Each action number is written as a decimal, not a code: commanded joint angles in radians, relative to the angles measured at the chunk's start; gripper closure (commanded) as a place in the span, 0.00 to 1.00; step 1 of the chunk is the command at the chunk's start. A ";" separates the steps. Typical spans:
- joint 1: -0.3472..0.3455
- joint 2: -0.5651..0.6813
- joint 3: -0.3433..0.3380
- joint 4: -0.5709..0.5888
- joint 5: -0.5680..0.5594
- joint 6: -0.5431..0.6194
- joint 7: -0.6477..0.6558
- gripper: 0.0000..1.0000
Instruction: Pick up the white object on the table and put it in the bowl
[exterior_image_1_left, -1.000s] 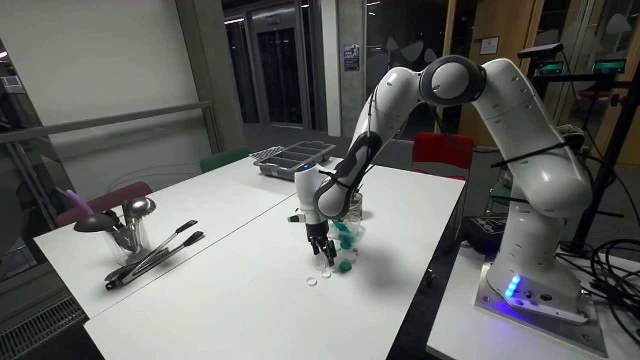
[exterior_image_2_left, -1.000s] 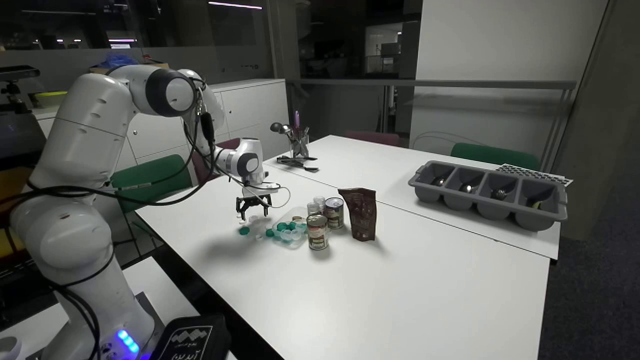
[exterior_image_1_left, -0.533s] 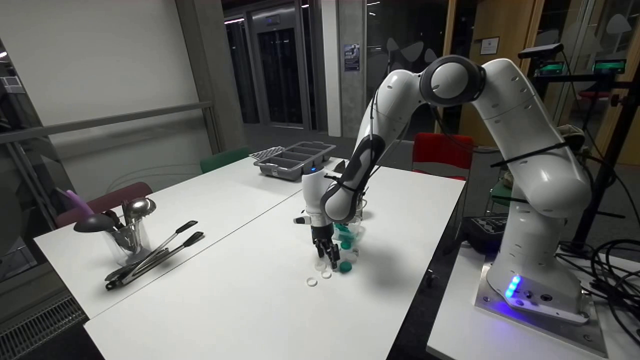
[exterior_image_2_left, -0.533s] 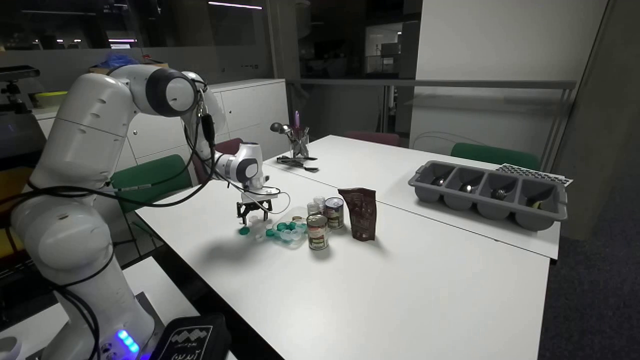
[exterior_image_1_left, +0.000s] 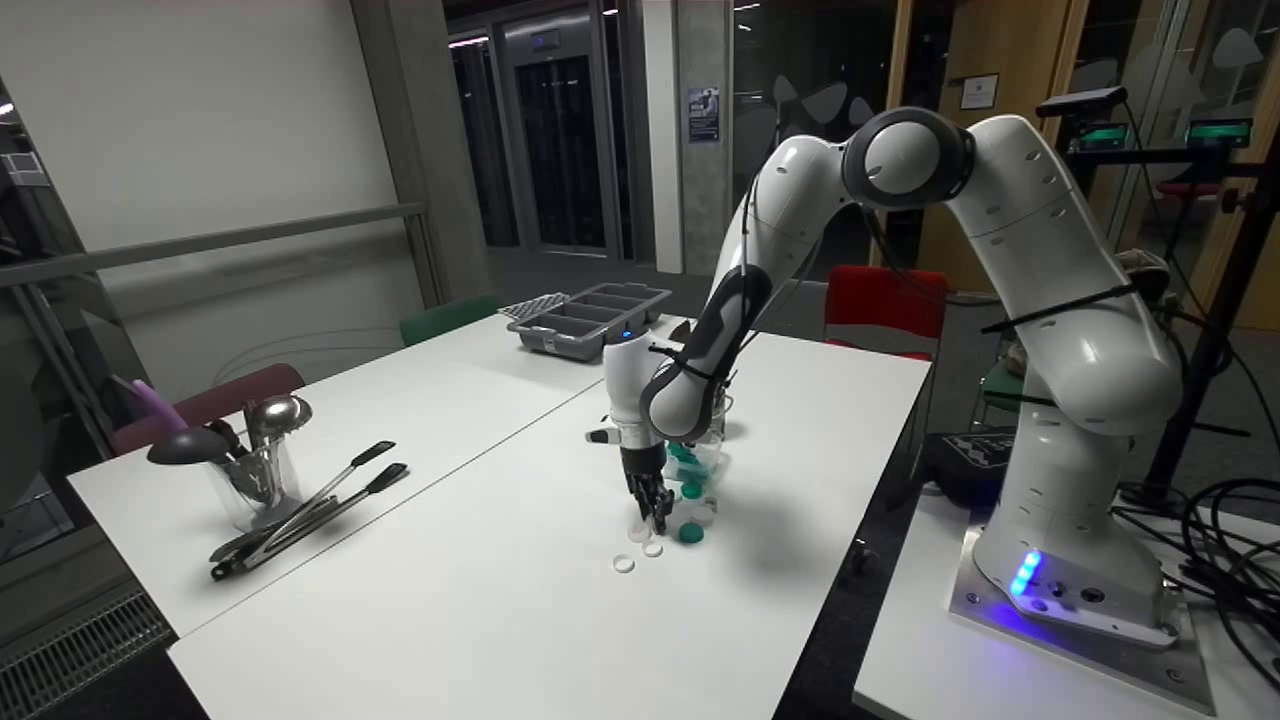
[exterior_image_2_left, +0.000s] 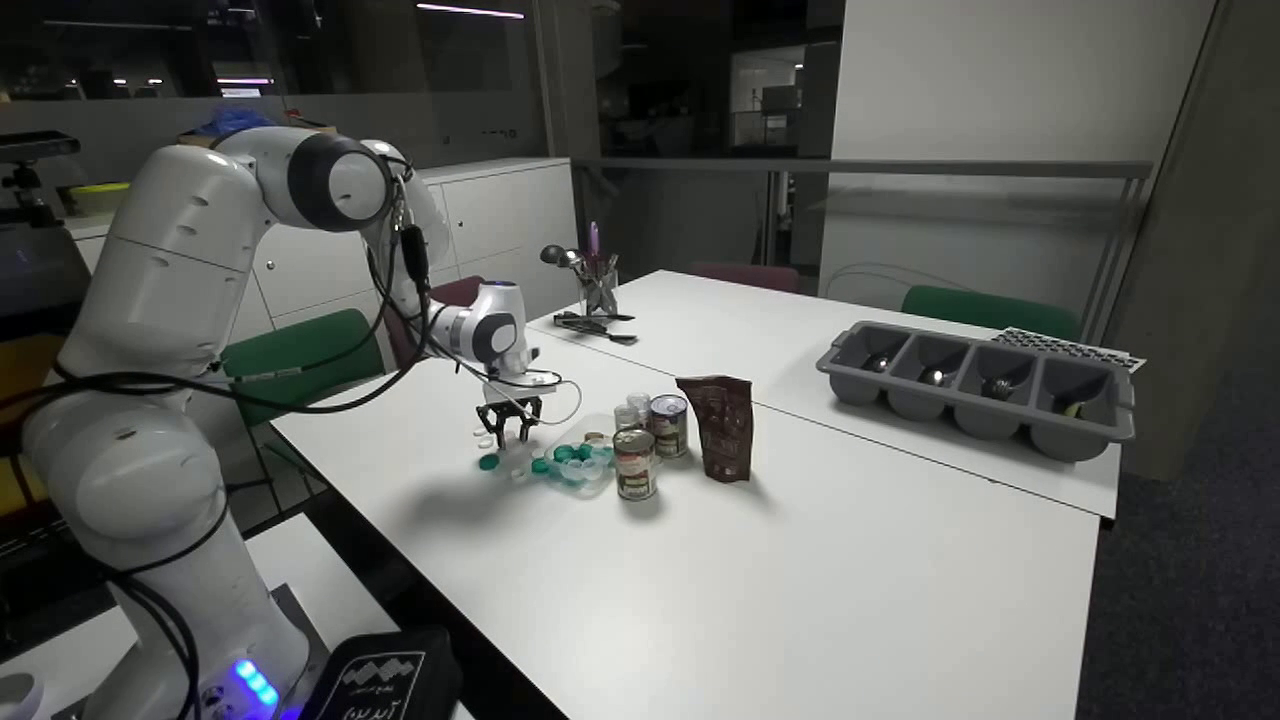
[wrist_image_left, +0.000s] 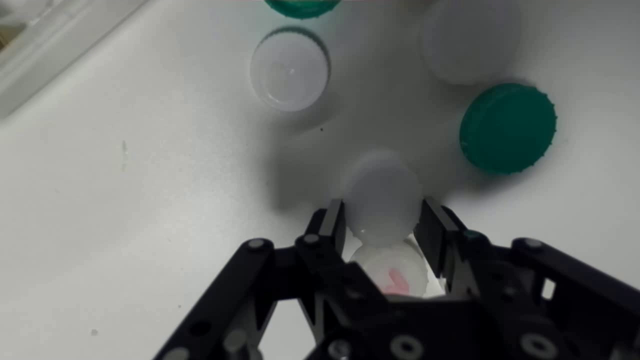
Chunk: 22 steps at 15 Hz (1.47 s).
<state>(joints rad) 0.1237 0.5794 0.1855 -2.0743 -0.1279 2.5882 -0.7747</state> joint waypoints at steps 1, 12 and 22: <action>-0.017 -0.031 0.008 -0.050 -0.025 0.032 0.033 0.84; 0.021 -0.227 -0.028 -0.225 -0.119 0.018 0.310 0.86; 0.061 -0.368 -0.153 -0.268 -0.445 0.139 0.634 0.86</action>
<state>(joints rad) 0.1463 0.2711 0.0875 -2.3039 -0.4778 2.6866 -0.2830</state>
